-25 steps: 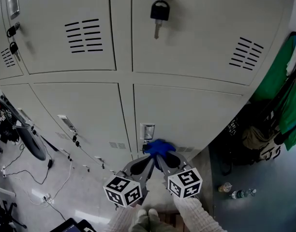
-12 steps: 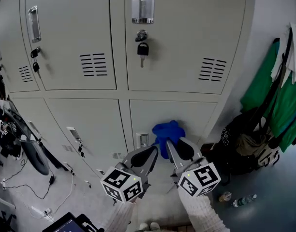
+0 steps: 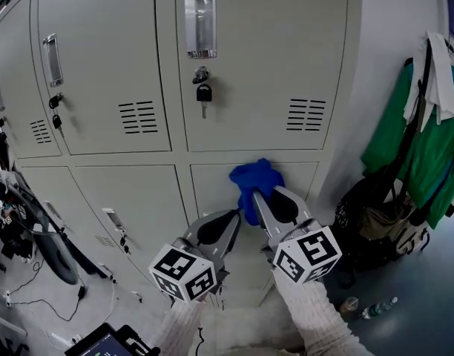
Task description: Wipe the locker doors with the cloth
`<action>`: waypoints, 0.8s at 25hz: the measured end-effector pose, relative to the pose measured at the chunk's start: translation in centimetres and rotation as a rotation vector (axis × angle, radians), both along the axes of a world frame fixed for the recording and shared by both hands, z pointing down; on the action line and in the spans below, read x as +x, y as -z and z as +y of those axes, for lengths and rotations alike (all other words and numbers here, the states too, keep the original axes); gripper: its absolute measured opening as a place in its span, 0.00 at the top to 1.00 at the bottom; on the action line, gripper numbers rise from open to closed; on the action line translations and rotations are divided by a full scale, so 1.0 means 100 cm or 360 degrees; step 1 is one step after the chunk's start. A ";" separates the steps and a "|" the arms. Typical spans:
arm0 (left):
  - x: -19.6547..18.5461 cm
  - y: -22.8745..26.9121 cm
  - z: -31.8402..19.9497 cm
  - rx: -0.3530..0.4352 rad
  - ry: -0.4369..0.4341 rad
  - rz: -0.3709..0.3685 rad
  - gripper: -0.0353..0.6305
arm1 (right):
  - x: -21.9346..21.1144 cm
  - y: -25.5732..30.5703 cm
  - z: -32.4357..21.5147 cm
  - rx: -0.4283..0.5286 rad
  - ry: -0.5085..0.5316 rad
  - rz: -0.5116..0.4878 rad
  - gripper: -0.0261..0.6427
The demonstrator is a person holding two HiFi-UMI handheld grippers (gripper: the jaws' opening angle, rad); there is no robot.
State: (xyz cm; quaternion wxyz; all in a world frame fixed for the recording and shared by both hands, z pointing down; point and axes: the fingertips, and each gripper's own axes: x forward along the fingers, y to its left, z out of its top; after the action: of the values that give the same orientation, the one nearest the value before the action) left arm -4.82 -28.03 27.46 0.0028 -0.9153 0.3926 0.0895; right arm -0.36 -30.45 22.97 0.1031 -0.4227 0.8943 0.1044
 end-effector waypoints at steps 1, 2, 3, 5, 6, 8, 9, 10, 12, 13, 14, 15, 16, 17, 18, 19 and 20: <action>0.000 -0.001 -0.001 -0.0001 0.0005 0.0000 0.94 | 0.000 -0.002 -0.003 -0.0009 0.0001 -0.0002 0.88; -0.001 -0.002 -0.002 -0.0006 0.0010 0.0001 0.94 | 0.000 -0.005 -0.005 -0.0018 0.0004 -0.0007 0.88; -0.002 -0.005 -0.003 -0.0015 0.0015 0.0004 0.94 | 0.000 -0.008 -0.006 -0.0028 0.0008 -0.0010 0.88; -0.003 -0.011 -0.004 -0.0041 0.0020 0.0007 0.94 | 0.000 -0.014 -0.008 -0.0044 0.0015 -0.0013 0.88; -0.004 -0.014 -0.005 -0.0054 0.0023 0.0009 0.94 | 0.000 -0.017 -0.008 -0.0047 0.0018 -0.0013 0.88; -0.006 -0.021 -0.007 -0.0078 0.0035 0.0013 0.94 | -0.001 -0.021 -0.009 -0.0048 0.0021 -0.0023 0.88; -0.007 -0.024 -0.008 -0.0089 0.0041 0.0012 0.94 | -0.001 -0.024 -0.009 -0.0053 0.0022 -0.0030 0.88; -0.007 -0.028 -0.008 -0.0100 0.0047 0.0005 0.94 | -0.001 -0.027 -0.009 -0.0064 0.0023 -0.0034 0.88; -0.008 -0.037 -0.008 -0.0123 0.0059 -0.0017 0.94 | -0.001 -0.038 -0.009 -0.0097 0.0026 -0.0037 0.88; -0.009 -0.042 -0.009 -0.0137 0.0063 -0.0021 0.94 | -0.001 -0.044 -0.009 -0.0117 0.0027 -0.0037 0.88; -0.010 -0.046 -0.010 -0.0155 0.0065 -0.0016 0.94 | -0.001 -0.050 -0.010 -0.0136 0.0027 -0.0036 0.88; -0.010 -0.051 -0.011 -0.0175 0.0067 -0.0009 0.94 | -0.001 -0.056 -0.010 -0.0157 0.0025 -0.0035 0.88; -0.011 -0.056 -0.011 -0.0196 0.0069 -0.0002 0.94 | -0.001 -0.063 -0.011 -0.0180 0.0023 -0.0032 0.88; -0.011 -0.062 -0.012 -0.0218 0.0069 0.0001 0.94 | -0.002 -0.070 -0.011 -0.0205 0.0021 -0.0028 0.88; -0.009 -0.067 -0.012 -0.0240 0.0065 0.0000 0.94 | -0.002 -0.077 -0.011 -0.0232 0.0020 -0.0023 0.88; -0.007 -0.073 -0.011 -0.0259 0.0058 -0.0009 0.94 | -0.002 -0.084 -0.011 -0.0257 0.0018 -0.0015 0.88; -0.005 -0.079 -0.010 -0.0276 0.0052 -0.0025 0.94 | -0.002 -0.090 -0.011 -0.0282 0.0017 -0.0008 0.88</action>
State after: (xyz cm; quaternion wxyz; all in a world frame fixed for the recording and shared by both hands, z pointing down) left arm -5.31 -29.08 35.37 -0.0720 -0.9063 0.4138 0.0479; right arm -0.58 -31.55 32.01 0.0682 -0.4257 0.9020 0.0233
